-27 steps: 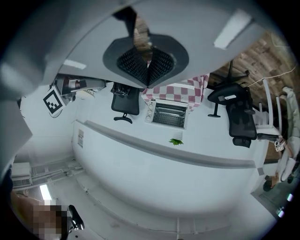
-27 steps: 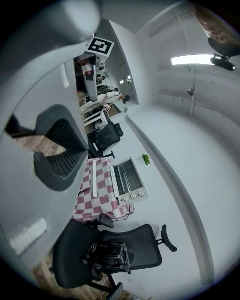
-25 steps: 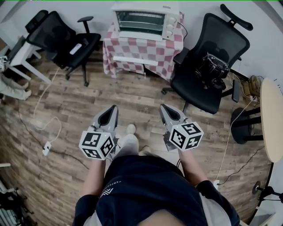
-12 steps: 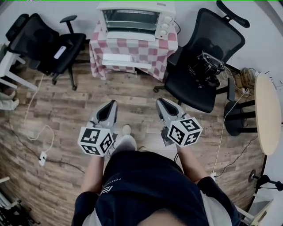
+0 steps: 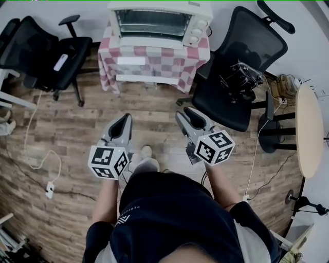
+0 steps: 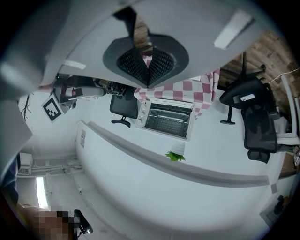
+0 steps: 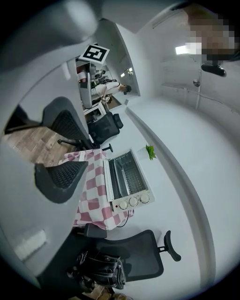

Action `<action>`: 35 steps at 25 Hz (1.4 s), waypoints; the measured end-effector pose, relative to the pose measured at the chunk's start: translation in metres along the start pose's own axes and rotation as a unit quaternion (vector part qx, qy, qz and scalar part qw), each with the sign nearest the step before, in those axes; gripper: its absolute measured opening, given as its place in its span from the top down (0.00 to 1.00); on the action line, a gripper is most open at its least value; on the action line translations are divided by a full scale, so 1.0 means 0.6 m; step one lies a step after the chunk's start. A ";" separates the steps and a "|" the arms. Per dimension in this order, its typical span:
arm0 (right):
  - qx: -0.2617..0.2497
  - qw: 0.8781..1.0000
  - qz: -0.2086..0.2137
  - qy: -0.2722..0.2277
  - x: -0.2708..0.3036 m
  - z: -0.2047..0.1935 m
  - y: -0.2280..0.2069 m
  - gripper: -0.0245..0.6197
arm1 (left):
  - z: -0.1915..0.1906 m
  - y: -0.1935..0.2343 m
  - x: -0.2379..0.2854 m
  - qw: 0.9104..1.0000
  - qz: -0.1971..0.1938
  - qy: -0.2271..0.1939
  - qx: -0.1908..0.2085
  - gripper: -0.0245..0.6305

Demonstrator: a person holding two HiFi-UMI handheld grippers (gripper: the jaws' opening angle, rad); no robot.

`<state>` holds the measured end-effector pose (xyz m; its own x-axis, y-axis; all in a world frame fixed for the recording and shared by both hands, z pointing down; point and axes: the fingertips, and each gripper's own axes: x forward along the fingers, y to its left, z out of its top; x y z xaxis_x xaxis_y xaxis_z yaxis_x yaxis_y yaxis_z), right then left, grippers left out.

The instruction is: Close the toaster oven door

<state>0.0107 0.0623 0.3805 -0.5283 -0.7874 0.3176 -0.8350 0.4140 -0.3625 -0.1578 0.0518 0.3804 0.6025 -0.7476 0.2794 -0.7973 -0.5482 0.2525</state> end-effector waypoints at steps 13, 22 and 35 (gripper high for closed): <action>0.004 0.999 -0.018 0.033 0.101 -0.005 -0.030 0.69 | 0.004 0.088 0.079 0.999 -0.018 0.025 -0.008 0.93; -0.024 0.998 0.007 0.063 0.144 -0.002 -0.132 0.65 | -0.004 0.073 0.158 0.999 0.008 0.031 -0.028 0.94; -0.053 0.985 0.067 0.150 0.225 -0.060 -0.278 0.62 | -0.050 0.070 0.281 0.994 0.072 0.042 -0.075 0.93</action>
<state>0.0728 -0.0967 0.5154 -0.6437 -0.5586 0.5232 -0.7573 0.5632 -0.3304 -0.0885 -0.0856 0.4660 0.4877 -0.7773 0.3974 -0.8654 -0.3705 0.3373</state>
